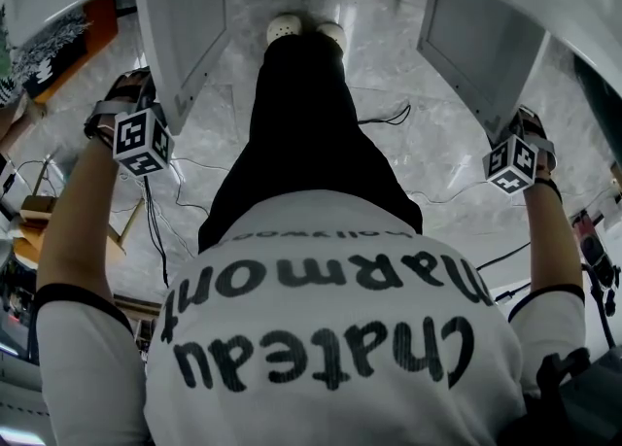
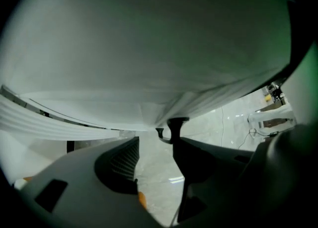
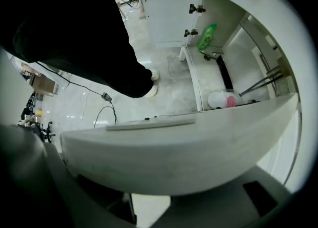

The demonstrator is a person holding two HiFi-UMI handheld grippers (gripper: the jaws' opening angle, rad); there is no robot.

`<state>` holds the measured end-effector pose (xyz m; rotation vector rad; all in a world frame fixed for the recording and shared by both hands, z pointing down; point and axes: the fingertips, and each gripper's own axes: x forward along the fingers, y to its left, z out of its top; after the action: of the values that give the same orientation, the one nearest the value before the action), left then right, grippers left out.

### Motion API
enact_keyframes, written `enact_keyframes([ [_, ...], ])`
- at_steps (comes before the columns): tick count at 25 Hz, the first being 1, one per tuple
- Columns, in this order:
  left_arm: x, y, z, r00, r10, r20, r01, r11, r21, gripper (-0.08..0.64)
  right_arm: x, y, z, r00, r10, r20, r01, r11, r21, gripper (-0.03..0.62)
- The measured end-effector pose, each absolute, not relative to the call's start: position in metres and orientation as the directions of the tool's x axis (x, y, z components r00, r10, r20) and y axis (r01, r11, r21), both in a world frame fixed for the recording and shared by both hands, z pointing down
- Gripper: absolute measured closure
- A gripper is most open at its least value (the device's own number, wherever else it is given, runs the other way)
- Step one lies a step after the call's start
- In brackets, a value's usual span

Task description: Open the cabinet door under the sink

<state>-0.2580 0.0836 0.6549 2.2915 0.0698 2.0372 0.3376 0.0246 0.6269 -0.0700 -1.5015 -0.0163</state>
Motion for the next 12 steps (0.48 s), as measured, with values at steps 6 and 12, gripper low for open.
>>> enact_keyframes([
  [6,-0.267,0.078,0.653,0.080,0.000,0.997,0.009,-1.000,-0.001,0.327,0.347,0.026,0.620,0.140,-0.006,0.990,-0.030,1.000,0.010,0.431],
  [12,-0.271,0.066,0.643,0.035,-0.078,0.996,0.010,-0.997,-0.078,0.302,0.360,0.014,0.603,0.200,-0.075,0.977,-0.357,0.923,0.143,0.442],
])
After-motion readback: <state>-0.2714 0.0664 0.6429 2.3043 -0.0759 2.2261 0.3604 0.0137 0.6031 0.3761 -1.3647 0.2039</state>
